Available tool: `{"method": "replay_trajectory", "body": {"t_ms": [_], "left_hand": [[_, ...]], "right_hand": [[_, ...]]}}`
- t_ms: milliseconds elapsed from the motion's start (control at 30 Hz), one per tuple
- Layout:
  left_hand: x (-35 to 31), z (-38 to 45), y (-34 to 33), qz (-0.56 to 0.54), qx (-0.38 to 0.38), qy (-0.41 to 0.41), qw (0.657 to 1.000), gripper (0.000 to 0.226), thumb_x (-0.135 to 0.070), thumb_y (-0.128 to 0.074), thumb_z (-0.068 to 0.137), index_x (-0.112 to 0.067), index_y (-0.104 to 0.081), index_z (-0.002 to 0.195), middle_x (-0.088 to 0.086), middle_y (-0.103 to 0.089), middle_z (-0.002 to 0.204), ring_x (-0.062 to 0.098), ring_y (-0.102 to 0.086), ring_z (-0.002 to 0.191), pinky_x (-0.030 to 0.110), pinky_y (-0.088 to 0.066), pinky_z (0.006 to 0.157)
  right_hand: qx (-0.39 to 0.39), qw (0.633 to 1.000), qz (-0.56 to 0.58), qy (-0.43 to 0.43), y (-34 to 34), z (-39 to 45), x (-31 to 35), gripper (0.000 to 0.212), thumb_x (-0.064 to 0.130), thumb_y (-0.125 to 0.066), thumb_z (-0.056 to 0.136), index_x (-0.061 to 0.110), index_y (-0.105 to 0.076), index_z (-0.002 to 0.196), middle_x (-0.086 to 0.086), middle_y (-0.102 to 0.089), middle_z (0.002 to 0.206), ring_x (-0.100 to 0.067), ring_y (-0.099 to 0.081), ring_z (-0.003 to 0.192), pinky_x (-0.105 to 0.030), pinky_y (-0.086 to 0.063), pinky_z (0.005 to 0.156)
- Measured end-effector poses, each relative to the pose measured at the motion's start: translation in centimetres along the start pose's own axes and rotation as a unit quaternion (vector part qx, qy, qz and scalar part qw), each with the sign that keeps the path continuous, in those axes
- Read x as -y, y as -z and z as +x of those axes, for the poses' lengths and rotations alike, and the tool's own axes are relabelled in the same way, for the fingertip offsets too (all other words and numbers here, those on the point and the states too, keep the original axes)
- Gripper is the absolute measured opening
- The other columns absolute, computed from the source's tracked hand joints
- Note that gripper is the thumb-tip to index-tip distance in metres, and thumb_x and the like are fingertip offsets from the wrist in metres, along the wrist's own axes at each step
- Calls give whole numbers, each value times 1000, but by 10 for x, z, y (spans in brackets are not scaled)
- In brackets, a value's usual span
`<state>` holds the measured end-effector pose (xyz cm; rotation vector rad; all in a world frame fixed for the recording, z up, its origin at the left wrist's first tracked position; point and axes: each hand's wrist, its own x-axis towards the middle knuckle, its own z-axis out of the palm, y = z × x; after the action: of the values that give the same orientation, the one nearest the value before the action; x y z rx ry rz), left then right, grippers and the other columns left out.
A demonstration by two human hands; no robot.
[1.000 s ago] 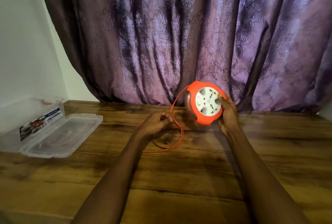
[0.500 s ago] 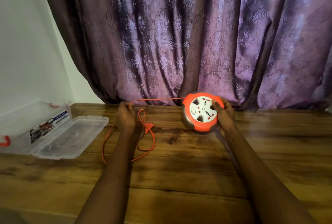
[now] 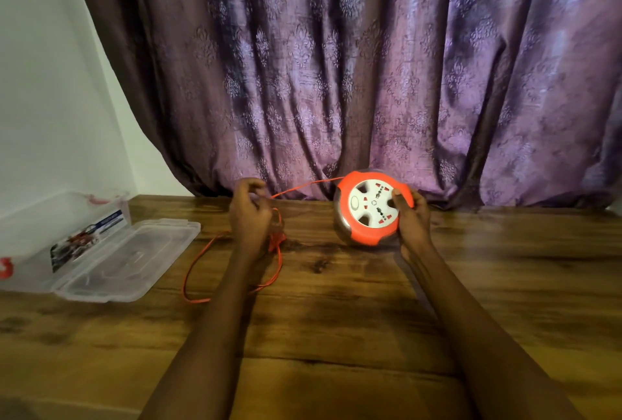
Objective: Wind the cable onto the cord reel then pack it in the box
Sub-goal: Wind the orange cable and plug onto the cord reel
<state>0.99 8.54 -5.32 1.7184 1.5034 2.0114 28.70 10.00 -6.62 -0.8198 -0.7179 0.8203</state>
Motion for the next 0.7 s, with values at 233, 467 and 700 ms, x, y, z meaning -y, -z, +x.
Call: {"method": "replay_trajectory", "body": {"t_ms": [233,467,700], "left_hand": [[-34,-43,-65,-230,279,217,907,15,-29,-65,95,-15,-67,101,-1,-69,81,10,-64,69,29,-57,58],[-33,-46,-67,-302,209,278,887,28,-18,-70,90,-11,-62,116,-2,-64,87,8,-63,74,29,-57,52],[-35,-48,-68,-341,164,290,879,41,-14,-70,89,-17,-63,129,2,-69,101,6,-65,72,25,-56,53]], "right_hand": [[28,999,27,-1,-11,-4,-5,22,13,-63,95,14,-54,116,-3,-67,86,-15,-63,79,-37,-53,81],[103,982,-130,85,-17,-13,-7,42,8,-59,97,12,-47,137,-17,-56,128,-32,-54,120,-41,-45,102],[110,646,-621,429,-1,-21,4,49,60,-56,89,41,-55,134,-1,-56,115,-28,-55,104,-42,-41,84]]}}
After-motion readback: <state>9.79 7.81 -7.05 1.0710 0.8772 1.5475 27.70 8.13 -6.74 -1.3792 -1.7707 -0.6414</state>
